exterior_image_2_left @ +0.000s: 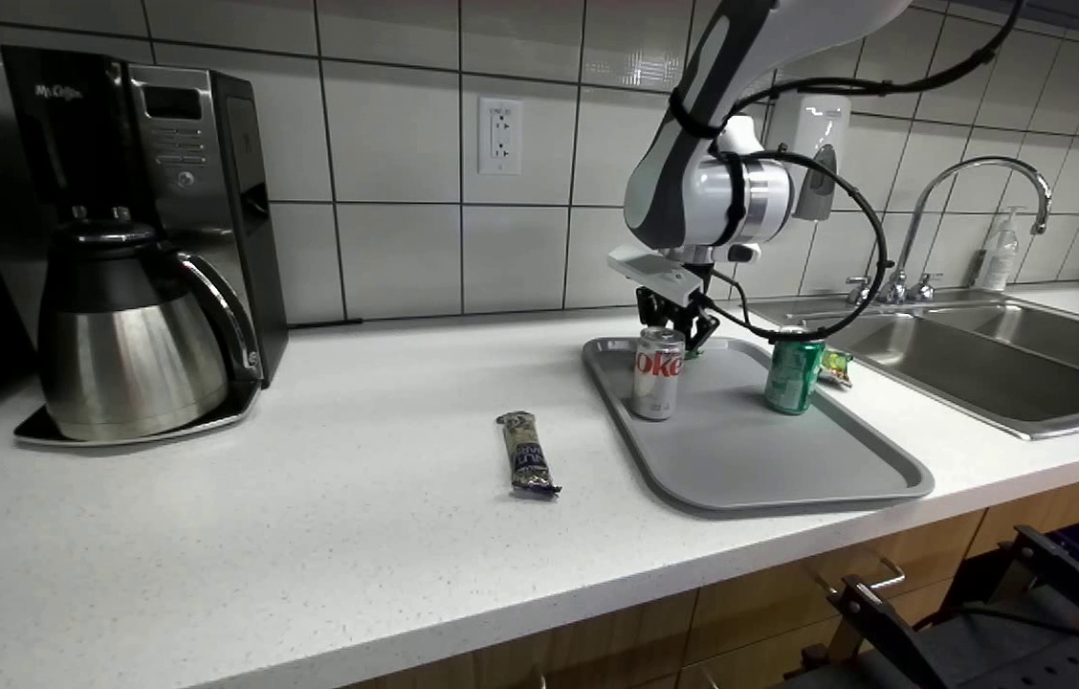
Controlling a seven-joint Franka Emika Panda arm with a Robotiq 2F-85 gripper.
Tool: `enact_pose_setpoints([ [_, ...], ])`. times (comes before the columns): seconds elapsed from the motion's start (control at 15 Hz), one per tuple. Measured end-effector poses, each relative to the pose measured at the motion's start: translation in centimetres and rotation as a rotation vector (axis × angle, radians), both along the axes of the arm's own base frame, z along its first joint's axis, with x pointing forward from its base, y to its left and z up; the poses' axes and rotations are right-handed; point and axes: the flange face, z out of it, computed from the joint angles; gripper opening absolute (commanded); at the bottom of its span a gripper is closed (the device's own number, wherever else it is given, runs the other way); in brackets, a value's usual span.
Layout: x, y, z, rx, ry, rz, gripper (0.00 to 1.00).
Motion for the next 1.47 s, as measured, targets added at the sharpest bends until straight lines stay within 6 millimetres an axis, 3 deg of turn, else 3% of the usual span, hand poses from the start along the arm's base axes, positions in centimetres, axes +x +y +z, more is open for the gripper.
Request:
enact_pose_setpoints([
  [0.73, 1.0, -0.4, 2.1, 0.005, -0.042, -0.007, 0.14],
  [1.47, 1.6, -4.0, 5.1, 0.01, -0.091, -0.051, 0.14],
])
